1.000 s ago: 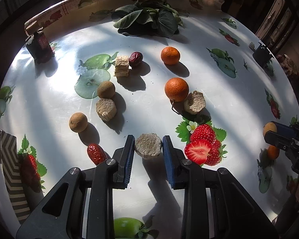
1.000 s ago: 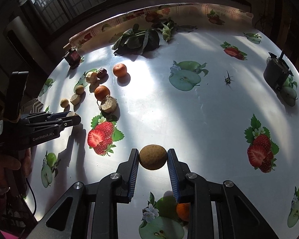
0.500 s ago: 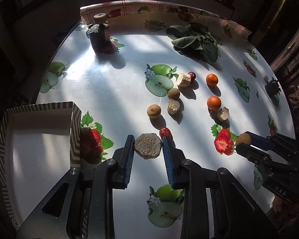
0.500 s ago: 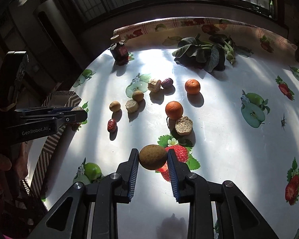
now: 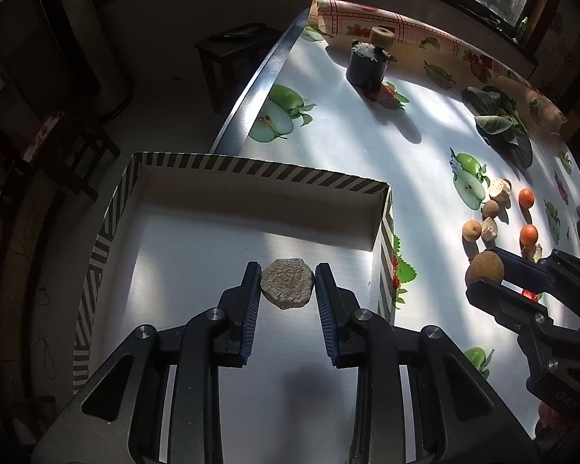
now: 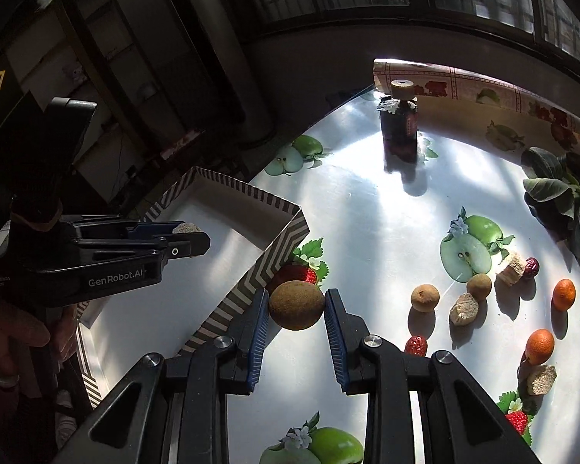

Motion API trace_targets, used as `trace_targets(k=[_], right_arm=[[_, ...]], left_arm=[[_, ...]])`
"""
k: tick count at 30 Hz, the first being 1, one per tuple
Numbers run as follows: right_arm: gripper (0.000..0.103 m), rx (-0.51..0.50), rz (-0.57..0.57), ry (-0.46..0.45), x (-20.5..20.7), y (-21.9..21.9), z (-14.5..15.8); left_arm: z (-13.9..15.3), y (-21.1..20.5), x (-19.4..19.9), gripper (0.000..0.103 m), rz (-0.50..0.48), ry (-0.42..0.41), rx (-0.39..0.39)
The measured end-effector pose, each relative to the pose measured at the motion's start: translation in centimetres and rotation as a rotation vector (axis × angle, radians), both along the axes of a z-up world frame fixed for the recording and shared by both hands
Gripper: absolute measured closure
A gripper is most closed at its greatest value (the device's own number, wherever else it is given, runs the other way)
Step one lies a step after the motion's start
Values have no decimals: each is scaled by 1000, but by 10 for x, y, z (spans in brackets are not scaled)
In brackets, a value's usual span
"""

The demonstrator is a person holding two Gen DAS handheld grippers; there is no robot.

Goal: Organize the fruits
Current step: 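Carry both items into the striped-rim white box and open both tools, then withdraw both open tools from the box back over the table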

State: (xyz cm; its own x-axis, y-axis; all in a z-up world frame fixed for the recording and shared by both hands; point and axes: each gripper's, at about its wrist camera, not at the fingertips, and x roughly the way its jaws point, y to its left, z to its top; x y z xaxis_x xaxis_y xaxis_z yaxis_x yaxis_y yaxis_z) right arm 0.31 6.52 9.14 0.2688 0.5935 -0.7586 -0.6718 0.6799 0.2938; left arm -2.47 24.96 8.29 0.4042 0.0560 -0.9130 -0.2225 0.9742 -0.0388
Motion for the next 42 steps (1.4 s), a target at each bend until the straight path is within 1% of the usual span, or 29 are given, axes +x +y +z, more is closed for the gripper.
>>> trace_targets(k=[5,8,11,14,18,21,25,28,29,31,32,33,34,35,38,42], right_arm=[[75,14,78,14,11,58,-7],[75,1,113,45,18,87,-23],[75,-38,137,65,20,103,-40],[75,-86,161,56,20,101,-49],[75,-154,166,35,25,81,-55],[75,-164,156,56,35,73,-60],[75,-189,158,62,36,72,-67],[75,-201,143,25,33,71,-67],[73,-200,138,18,33,73,-66],[71,-187,133,25,36,72,-66],[71,-173,134,28,36,69,-63],[71,-157,132,23,35,67,-59],[71,-143,126,17,35,65,-54],[70,-129,119,14,35,62,-50],[69,-73,80,12,33,47,-33],[64,-38,29,0,23,16,-19]], left_arm=[[-17,30,-1,75,55,24,3],[-26,38,-3,75,71,36,-5],[-30,36,-1,75,62,41,9],[-33,30,1,75,53,36,-3],[-39,17,4,75,33,38,-14],[-44,7,7,75,11,47,-9],[-49,0,9,75,8,54,1],[-49,0,9,75,18,49,6],[-49,0,9,75,21,51,9],[-48,0,6,70,31,46,23],[-47,-1,4,57,38,42,30],[-46,0,2,40,48,35,32],[-45,0,-1,34,59,26,31],[-43,1,-3,32,71,16,30],[-39,0,-6,32,99,9,41],[-29,-9,-11,32,97,-7,46]])
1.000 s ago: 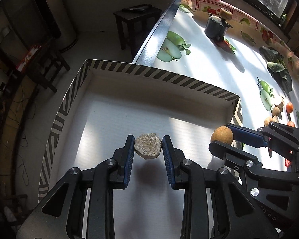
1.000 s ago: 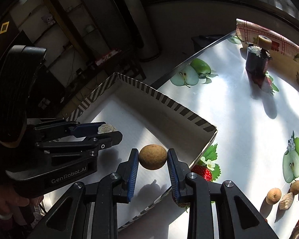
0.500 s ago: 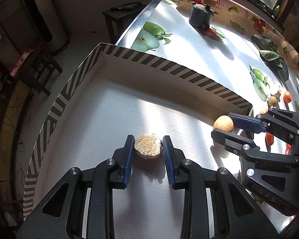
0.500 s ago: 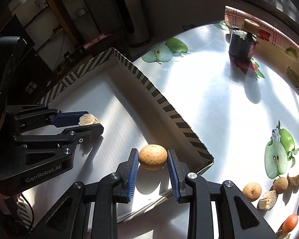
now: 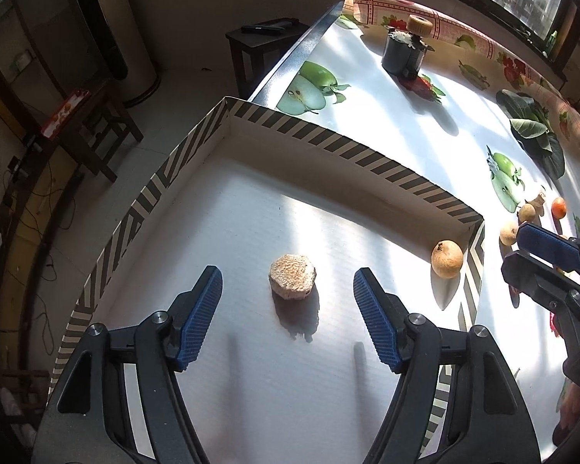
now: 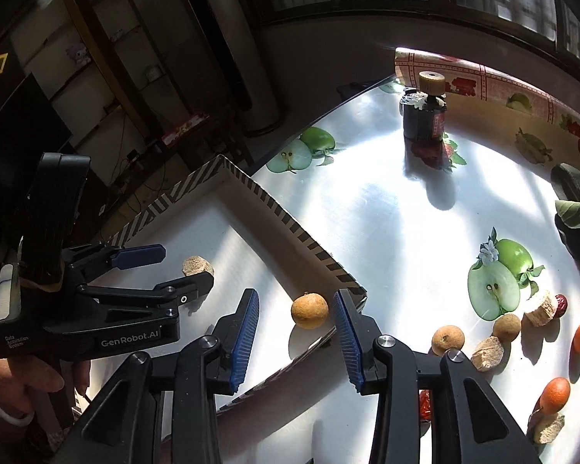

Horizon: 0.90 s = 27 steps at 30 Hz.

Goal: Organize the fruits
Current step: 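Withdraw both open tools from the box back over the table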

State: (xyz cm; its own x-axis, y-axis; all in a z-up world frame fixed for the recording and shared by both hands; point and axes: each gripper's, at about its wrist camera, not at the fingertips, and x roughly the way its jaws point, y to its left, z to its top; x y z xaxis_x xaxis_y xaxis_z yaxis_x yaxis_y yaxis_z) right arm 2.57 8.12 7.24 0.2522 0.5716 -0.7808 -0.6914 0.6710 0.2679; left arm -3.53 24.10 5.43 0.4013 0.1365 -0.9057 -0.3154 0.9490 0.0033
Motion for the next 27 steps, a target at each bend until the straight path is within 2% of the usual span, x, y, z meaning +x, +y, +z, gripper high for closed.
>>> trace_targets(k=[10,14,20,27], right_arm=[[60,-19,-183,-49,-29,-86,11],[59,-36,-245,-33,-37,-123,9],[59,-52,-329,-32,-47,-175,9],[59,-70,-380,-38,-63,-211,13]], left_arm=[[34,-57,-6,32,-81,-67,-14],[38,-85,-5,32,-128,-72,-50],[40,-133,0,32,-202,-62,-44],[41,-178,4,32,-270,-65,-29]])
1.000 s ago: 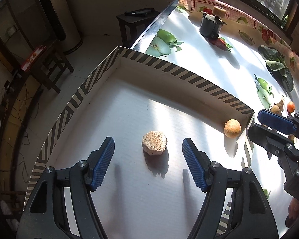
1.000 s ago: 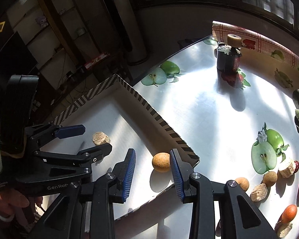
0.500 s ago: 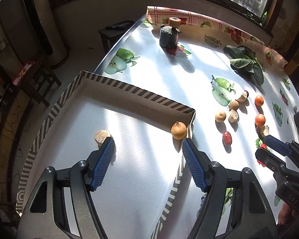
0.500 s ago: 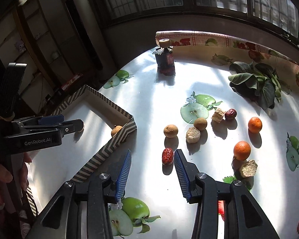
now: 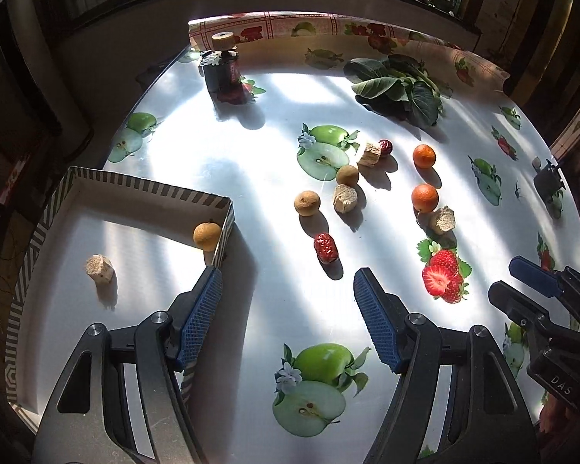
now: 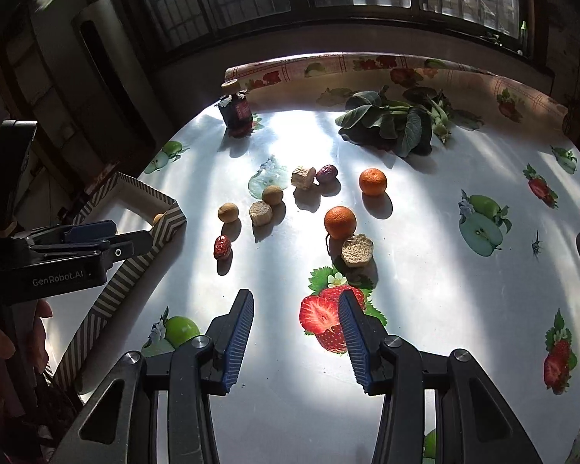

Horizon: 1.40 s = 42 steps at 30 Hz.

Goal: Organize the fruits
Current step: 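Withdraw both open tools from the box back over the table, then grasp a mandarin orange with the right tool while the left tool grasps a red jujube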

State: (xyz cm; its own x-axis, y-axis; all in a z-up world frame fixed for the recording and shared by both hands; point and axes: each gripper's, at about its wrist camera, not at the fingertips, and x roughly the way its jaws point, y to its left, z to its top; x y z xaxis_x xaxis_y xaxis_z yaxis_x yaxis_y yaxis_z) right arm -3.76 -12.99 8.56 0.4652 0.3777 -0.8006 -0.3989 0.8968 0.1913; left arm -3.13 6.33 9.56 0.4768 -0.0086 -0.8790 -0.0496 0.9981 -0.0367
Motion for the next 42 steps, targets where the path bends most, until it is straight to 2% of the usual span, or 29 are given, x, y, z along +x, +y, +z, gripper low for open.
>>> trace_targets(k=[9,22,35,42], right_arm=[[59,-11,-61,14,-15,-38,-5],[59,-19,-144,27,-19,-74,-11],[59,-36,-200,55,-27,-101,-19],[58,-63,-250,116,-42,-125,-35]], left_arm=[[-6,-26,4,32,-37,3,18],[-16,-38,12,32,-44,-4,52],[-25,-42,16,32,-50,10,46],[-33,-42,19,32,-55,33,25]])
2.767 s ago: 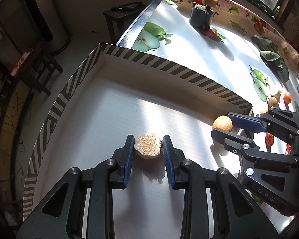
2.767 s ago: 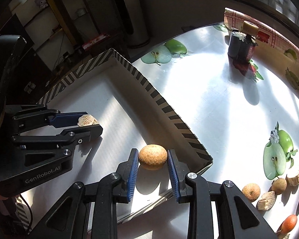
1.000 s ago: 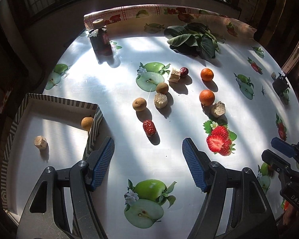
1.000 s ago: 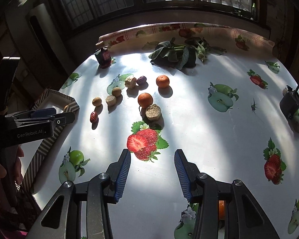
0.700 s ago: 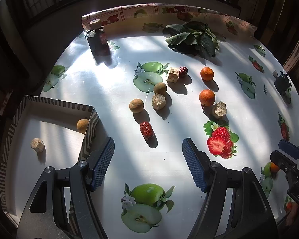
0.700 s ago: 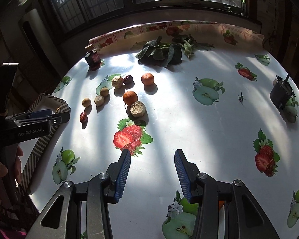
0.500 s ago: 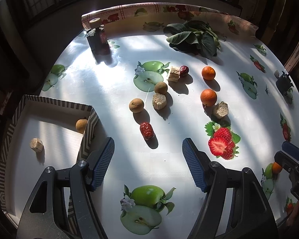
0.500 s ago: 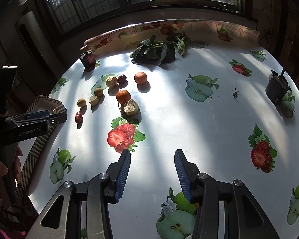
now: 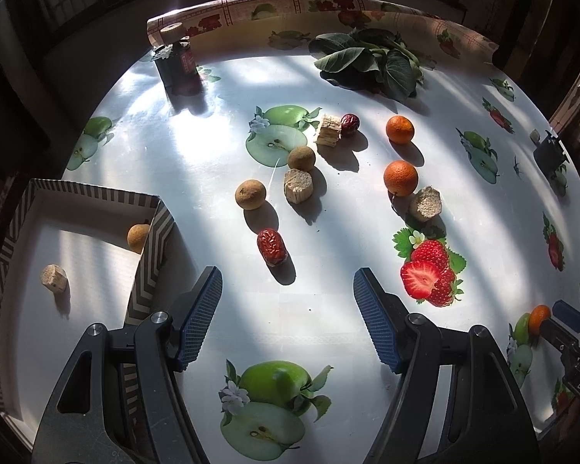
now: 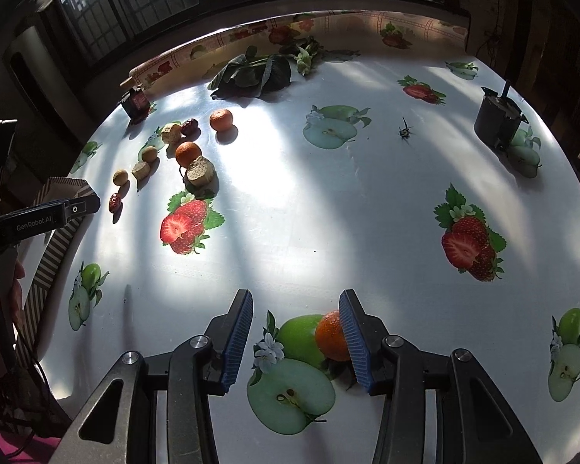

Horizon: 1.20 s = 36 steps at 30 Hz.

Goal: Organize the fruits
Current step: 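Grasp a mandarin orange with the right tool while the left tool grasps a red jujube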

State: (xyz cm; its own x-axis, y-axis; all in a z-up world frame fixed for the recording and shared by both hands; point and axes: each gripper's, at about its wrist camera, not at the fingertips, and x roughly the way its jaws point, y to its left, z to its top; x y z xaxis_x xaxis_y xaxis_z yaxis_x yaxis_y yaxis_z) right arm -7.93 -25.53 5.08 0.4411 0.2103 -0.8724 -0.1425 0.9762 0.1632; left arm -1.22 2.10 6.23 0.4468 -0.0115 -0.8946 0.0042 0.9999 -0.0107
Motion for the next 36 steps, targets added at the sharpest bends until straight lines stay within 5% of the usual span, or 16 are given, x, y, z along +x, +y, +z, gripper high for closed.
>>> trace_targets(k=[12,13,32,34,36], right_arm=[[57,-24,-42,79,-4,-23,-30],[67,-26,-36,80,-3,-22,-32],[72,39,70,4,60,41,-15],[71,51,81,-3,63,46,-13],[71,55,94,-7,65,50,-10]], left_arm=[[-11,18,1,32,32,46,-42],[-12,19,1,32,36,49,-44],[-42,30,38,33,71,90,-74],[-43,27,40,41,57,81,-74],[-42,26,40,64,47,71,-62]])
